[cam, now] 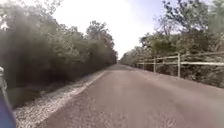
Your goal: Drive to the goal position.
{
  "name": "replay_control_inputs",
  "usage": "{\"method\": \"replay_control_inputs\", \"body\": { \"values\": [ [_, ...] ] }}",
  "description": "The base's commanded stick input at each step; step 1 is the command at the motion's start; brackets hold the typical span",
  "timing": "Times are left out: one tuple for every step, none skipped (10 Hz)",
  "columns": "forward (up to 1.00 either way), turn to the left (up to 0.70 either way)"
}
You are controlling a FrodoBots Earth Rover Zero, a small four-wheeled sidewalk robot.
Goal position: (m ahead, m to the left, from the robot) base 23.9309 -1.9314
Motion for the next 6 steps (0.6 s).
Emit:
{"method": "replay_control_inputs", "body": {
  "values": [
    [0.7, 0.0],
    [0.7, 0.0],
    [0.7, 0.0],
    [0.7, 0.0],
    [0.7, 0.0],
    [0.7, 0.0]
  ]
}}
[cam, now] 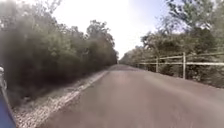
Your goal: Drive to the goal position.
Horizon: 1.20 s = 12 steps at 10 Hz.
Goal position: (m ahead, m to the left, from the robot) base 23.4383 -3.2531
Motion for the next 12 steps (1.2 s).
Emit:
{"method": "replay_control_inputs", "body": {
  "values": [
    [0.7, 0.0],
    [0.7, 0.0],
    [0.7, -0.02],
    [0.7, -0.08],
    [0.7, -0.27],
    [0.7, -0.16],
    [0.7, 0.0],
    [0.7, 0.0],
    [0.7, 0.0],
    [0.7, 0.0],
    [0.7, 0.0],
    [0.7, 0.0]
  ]
}}
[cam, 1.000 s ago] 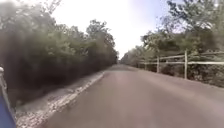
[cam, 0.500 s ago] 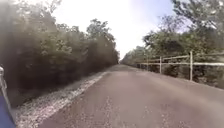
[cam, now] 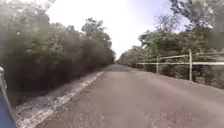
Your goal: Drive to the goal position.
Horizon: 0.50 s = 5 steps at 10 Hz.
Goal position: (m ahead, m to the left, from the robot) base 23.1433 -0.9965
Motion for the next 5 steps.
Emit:
{"method": "replay_control_inputs", "body": {
  "values": [
    [0.7, 0.0],
    [0.7, 0.0],
    [0.7, 0.0],
    [0.7, 0.0],
    [0.7, 0.0]
  ]
}}
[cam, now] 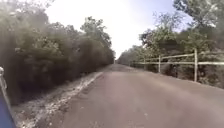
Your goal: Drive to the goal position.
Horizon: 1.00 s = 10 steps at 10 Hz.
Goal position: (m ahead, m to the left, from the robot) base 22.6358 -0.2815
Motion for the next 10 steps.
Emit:
{"method": "replay_control_inputs", "body": {
  "values": [
    [0.7, 0.0],
    [0.7, 0.0],
    [0.7, 0.0],
    [0.7, 0.0],
    [0.7, 0.0],
    [0.7, -0.04],
    [0.7, -0.2],
    [0.7, -0.29],
    [0.7, -0.15],
    [0.7, 0.0]
  ]
}}
